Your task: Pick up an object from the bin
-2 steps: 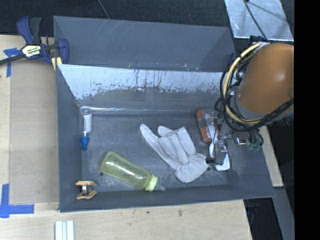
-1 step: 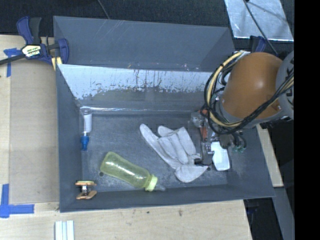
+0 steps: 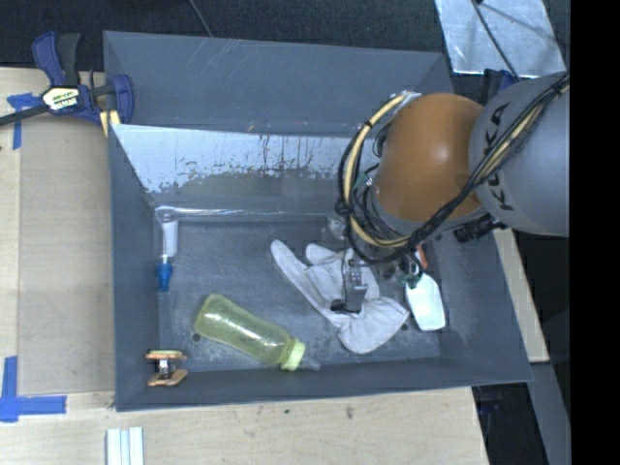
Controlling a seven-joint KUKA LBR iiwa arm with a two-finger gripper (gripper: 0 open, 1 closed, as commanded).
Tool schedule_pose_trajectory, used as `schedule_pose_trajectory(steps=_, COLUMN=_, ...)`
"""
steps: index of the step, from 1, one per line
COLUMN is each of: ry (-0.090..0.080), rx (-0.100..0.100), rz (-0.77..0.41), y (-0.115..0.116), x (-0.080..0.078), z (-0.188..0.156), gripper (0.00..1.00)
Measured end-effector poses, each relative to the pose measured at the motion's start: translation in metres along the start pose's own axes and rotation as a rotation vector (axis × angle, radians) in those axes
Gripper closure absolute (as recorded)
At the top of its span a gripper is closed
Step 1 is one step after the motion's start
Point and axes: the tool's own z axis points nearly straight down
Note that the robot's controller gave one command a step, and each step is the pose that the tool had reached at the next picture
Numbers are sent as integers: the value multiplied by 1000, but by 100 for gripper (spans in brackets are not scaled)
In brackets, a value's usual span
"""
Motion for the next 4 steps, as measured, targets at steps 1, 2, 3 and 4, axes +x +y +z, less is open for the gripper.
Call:
schedule_pose_trajectory(steps=1, ry=-3, rx=-1, rz=-11, y=19, x=-6, z=-2, gripper=0)
schedule_pose_trajectory(steps=2, ry=-11, rx=-1, rz=-168, y=-5, x=-21, z=41, gripper=0)
schedule_pose_trajectory(steps=3, ry=3, rx=-1, rz=-217, y=-25, x=-19, z=68, gripper=0)
schedule_pose_trajectory(steps=4, ry=-14, rx=0, rz=142, y=-45, x=-72, z=79, gripper=100)
